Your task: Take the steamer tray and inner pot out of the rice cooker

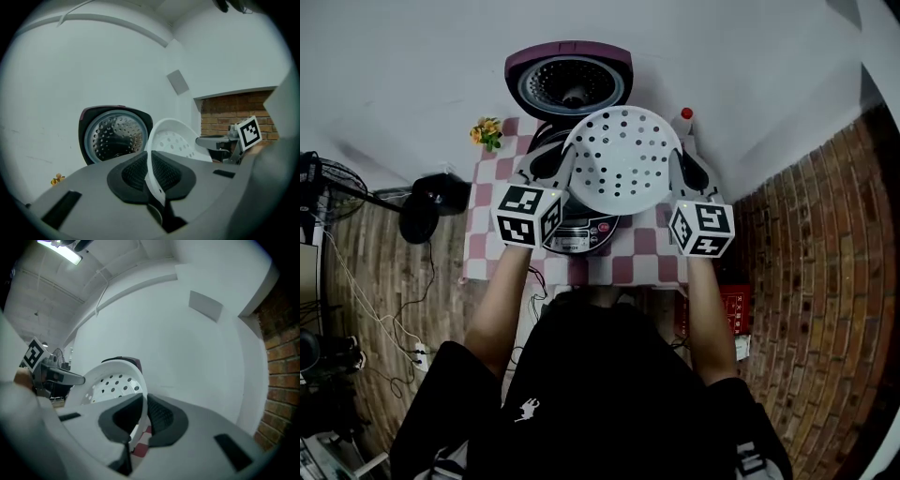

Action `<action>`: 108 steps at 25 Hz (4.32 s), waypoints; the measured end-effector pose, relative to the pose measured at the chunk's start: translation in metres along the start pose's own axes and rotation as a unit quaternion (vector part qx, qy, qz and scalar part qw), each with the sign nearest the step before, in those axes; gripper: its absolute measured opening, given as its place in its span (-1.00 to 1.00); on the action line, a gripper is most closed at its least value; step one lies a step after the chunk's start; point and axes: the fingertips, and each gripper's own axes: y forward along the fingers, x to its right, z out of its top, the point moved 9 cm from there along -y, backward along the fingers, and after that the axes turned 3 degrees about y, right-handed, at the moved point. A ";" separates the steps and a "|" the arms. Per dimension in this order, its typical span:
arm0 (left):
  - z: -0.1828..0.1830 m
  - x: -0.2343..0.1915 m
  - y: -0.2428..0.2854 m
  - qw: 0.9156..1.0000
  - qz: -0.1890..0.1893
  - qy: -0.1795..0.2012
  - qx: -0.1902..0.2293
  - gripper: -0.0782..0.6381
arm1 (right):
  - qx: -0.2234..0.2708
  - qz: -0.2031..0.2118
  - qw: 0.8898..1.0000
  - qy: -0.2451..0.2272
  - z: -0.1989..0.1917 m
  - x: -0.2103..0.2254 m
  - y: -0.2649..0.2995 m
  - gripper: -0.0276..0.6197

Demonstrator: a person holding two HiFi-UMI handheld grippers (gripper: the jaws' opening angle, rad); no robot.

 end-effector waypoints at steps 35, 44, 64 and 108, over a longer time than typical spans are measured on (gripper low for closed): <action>-0.142 0.198 0.090 0.981 -0.005 -0.107 -0.163 -0.70 | -0.182 -0.005 0.982 0.050 -0.160 0.172 -0.097 -0.82; -0.194 0.201 0.095 0.966 -0.005 -0.117 -0.230 -0.70 | -0.261 0.002 0.962 0.081 -0.216 0.171 -0.095 -0.82; -0.258 0.194 0.110 0.937 0.010 -0.117 -0.329 -0.67 | -0.355 0.011 0.931 0.087 -0.271 0.162 -0.079 -0.81; -0.133 0.204 0.084 0.984 0.042 -0.007 -0.174 -0.58 | -0.206 0.052 0.977 0.031 -0.153 0.126 -0.068 -0.86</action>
